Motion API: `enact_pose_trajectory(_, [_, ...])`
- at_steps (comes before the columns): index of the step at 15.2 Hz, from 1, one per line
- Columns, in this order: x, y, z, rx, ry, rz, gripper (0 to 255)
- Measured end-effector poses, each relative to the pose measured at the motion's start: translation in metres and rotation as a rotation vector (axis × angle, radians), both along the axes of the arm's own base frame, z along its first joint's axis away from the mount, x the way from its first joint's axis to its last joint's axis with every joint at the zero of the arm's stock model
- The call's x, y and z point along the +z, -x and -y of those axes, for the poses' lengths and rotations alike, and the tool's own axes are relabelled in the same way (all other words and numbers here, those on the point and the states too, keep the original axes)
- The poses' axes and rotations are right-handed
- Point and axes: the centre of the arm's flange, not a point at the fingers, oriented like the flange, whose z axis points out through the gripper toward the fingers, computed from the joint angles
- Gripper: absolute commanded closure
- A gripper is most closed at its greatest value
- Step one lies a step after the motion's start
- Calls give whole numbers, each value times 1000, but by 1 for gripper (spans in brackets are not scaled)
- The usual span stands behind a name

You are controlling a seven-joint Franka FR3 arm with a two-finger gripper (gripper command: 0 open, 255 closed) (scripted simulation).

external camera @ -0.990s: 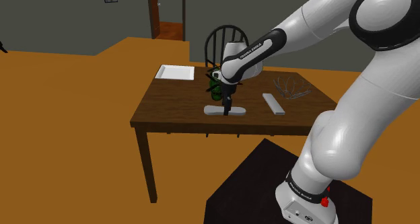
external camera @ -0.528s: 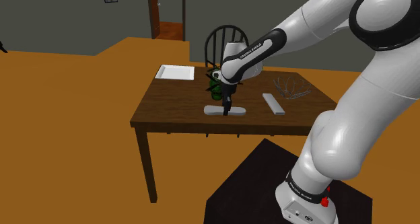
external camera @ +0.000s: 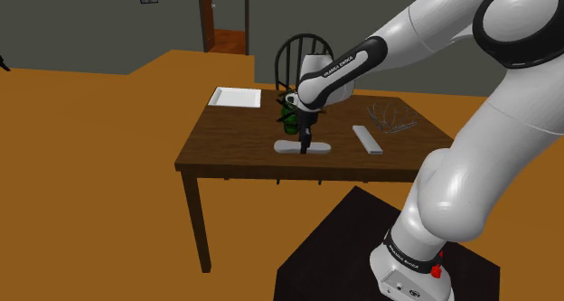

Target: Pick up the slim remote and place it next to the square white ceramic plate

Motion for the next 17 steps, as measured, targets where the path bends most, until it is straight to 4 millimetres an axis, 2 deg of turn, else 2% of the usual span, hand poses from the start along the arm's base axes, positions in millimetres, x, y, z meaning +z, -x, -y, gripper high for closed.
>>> enact_pose_trajectory(15, [75, 1, -1, 0, 0, 0, 255])
enact_pose_trajectory(17, [81, -15, 9, -1, 0, 0, 255])
